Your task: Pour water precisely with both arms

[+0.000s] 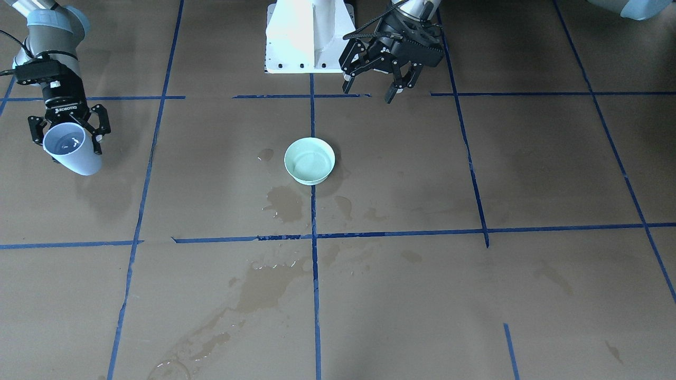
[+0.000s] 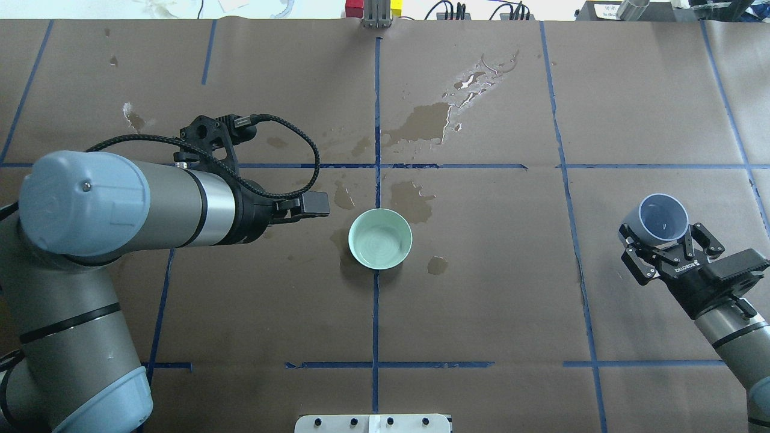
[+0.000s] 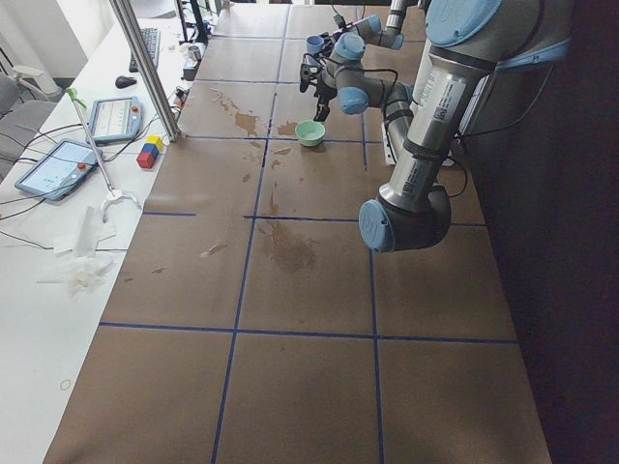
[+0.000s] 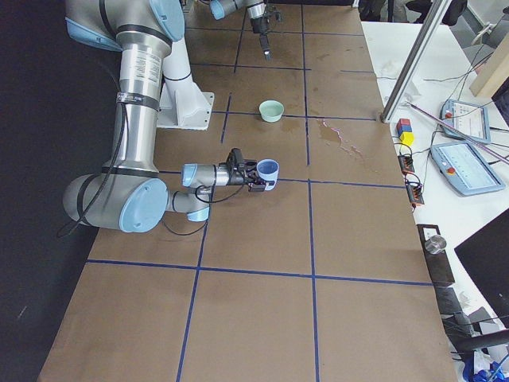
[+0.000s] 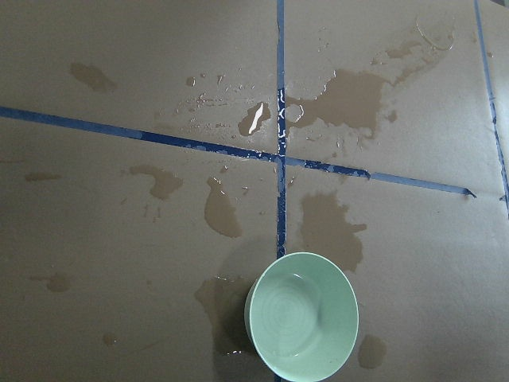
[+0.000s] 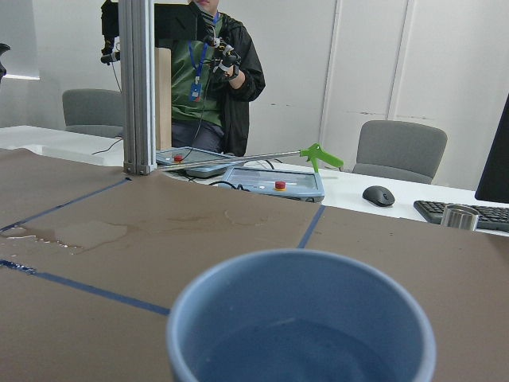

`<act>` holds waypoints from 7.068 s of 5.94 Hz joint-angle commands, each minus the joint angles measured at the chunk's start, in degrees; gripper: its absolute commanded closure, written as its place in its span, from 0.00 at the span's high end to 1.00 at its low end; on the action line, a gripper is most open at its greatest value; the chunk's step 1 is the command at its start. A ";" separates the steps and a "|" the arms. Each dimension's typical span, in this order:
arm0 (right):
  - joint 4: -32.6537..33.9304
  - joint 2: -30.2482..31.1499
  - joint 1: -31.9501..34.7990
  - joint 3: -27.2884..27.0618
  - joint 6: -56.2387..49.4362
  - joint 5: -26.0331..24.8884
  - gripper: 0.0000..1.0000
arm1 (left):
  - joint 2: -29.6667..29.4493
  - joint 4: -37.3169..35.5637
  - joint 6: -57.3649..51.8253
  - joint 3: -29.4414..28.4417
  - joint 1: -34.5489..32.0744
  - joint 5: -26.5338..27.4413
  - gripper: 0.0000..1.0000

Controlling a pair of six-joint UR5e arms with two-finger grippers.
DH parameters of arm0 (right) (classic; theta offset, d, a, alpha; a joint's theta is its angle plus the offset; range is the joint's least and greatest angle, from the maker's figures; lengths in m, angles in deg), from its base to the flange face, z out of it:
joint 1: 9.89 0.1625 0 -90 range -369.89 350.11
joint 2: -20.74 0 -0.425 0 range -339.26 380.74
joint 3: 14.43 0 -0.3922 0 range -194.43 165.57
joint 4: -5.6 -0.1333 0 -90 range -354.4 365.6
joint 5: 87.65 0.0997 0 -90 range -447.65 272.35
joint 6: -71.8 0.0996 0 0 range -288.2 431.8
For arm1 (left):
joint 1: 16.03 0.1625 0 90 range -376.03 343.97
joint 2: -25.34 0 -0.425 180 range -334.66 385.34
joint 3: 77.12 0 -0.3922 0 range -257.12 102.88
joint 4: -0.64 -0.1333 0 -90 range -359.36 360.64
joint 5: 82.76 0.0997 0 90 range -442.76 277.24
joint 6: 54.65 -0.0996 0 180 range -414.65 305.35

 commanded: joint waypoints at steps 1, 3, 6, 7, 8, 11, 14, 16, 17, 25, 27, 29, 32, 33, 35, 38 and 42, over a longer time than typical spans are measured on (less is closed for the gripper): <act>9.98 -4.21 -1.82 -4.37 -1.31 -0.22 0.24 | 0.14 -0.09 0.16 0.10 0.14 0.12 1.00; 22.48 -14.74 -2.43 -5.54 -1.32 -0.39 0.24 | 2.67 -0.09 0.16 1.75 0.14 0.12 1.00; 39.63 -20.75 -4.10 -9.57 -1.32 -4.87 0.21 | 3.57 0.00 0.16 1.94 0.22 0.20 1.00; 41.77 -22.95 -4.89 -8.98 -1.41 -4.88 0.22 | 3.74 -0.09 0.16 2.03 0.22 0.20 1.00; 47.71 -28.63 -4.81 -8.80 -1.41 -4.70 0.21 | 3.83 -0.09 0.16 2.03 0.22 0.20 1.00; 52.74 -29.13 -4.46 -8.62 -1.50 -3.64 0.24 | 3.83 -0.18 0.16 2.29 0.22 0.29 1.00; 63.90 -33.14 -3.41 -8.53 -1.58 -2.94 0.24 | 3.83 -0.18 0.16 2.64 0.22 0.29 1.00; 69.29 -34.92 -3.41 -8.01 -2.37 -3.12 0.23 | 3.83 -0.18 0.16 2.73 0.22 0.29 1.00; 70.95 -35.54 -3.41 -8.01 -4.20 -3.12 0.23 | 3.83 -0.18 0.16 2.73 0.22 0.29 1.00; 80.37 -37.83 -3.58 -7.92 -14.14 -3.73 0.23 | 6.64 -0.18 0.16 4.40 0.22 0.29 1.00; 81.78 -38.00 -3.58 -7.83 -17.58 -4.44 0.23 | 6.56 -0.18 0.16 4.40 0.22 0.20 1.00; 81.78 -37.92 -3.58 -7.83 -20.64 -4.61 0.23 | 6.56 -0.18 0.16 4.31 0.31 0.20 1.00; 81.78 -37.83 -4.11 -7.48 -23.12 -6.63 0.23 | 6.38 -0.18 0.16 4.31 0.31 0.20 1.00; 81.69 -37.91 -4.46 -7.04 -23.03 -7.16 0.23 | 6.38 -0.18 0.25 4.31 0.31 0.29 1.00; 80.56 -38.44 -4.55 -7.48 -20.50 -9.35 0.23 | 6.29 -0.18 0.33 4.23 1.01 -0.06 1.00; 69.98 -38.97 -4.03 -7.39 -1.73 -8.75 0.21 | 7.25 -0.09 6.40 3.87 1.81 -0.06 1.00; 47.61 -29.17 -2.54 -8.00 14.49 -3.82 0.18 | 7.26 -0.09 5.87 3.87 2.16 0.47 1.00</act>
